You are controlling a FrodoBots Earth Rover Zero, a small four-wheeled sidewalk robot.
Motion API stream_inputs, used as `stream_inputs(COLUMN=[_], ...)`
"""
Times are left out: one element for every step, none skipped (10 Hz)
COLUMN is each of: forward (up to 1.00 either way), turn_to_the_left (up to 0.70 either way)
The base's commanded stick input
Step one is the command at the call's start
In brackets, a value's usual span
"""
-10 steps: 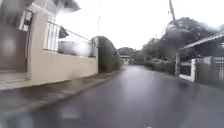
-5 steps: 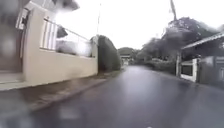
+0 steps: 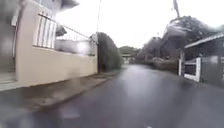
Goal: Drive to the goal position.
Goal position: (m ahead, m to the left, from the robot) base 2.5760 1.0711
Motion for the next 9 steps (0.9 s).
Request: stream_inputs(forward=[0.7,0.7,0.7,0.7,0.7,0.7,0.7,0.7,0.7], turn_to_the_left=[0.0,0.0,0.0,0.0,0.0,0.0,0.0,0.0,0.0])
